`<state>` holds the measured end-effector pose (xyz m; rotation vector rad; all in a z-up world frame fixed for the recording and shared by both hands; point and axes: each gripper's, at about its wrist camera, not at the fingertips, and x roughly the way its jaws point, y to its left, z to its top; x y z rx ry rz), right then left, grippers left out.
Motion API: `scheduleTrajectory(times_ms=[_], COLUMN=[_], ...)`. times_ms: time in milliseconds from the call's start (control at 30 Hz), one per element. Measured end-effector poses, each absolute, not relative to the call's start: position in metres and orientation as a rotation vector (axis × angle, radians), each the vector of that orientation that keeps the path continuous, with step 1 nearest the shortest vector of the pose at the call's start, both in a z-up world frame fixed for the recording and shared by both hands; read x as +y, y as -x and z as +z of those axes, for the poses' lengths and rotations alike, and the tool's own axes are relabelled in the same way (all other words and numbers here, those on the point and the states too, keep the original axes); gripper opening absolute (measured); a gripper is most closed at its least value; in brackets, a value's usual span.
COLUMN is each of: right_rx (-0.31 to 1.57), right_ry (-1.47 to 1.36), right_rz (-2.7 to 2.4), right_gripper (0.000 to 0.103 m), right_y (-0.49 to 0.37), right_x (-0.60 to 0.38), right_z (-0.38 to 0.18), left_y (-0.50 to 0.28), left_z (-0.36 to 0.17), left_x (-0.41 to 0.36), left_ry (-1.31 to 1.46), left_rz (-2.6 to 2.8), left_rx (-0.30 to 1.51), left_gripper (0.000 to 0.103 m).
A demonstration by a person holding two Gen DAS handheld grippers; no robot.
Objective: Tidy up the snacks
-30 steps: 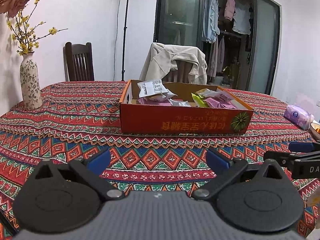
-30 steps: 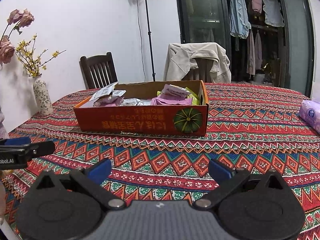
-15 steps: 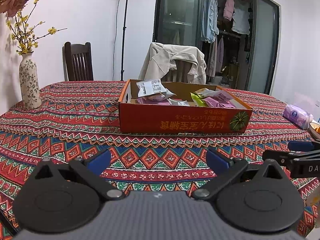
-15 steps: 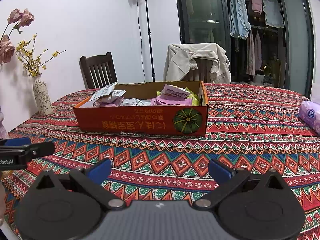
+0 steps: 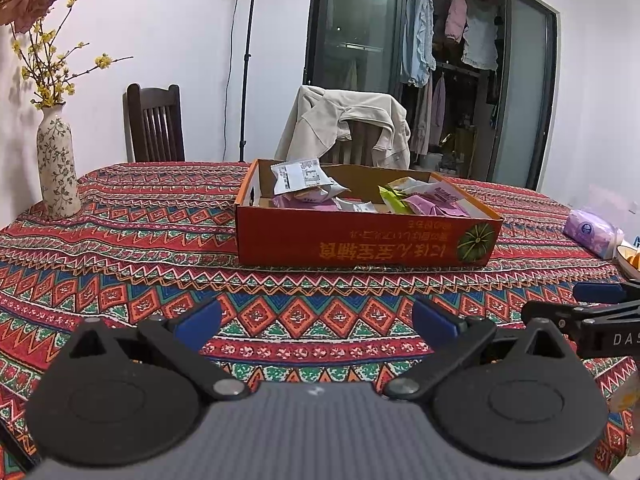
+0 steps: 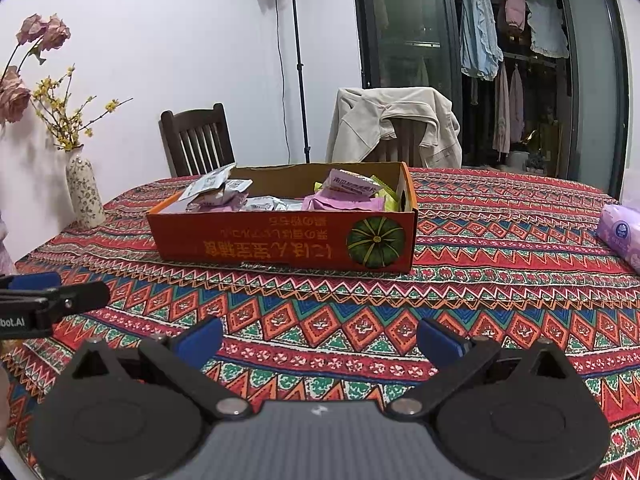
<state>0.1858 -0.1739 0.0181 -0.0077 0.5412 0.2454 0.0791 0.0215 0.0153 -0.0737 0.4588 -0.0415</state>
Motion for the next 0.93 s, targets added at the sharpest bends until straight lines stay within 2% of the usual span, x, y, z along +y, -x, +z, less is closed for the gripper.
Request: scheduleTrajectory(times_ms=[933], right_rx=[0.538], right_ry=[0.015], right_rz=[0.241], right_gripper=[0.103], right_y=[-0.1863], right_x=[-0.1751], right_z=[0.0169], left_y=[-0.0787], left_z=[0.0132], left_x=[0.0194], left_ry=[0.066], left_rz=[-0.054], left_rx=[0.473], left_gripper=[0.103])
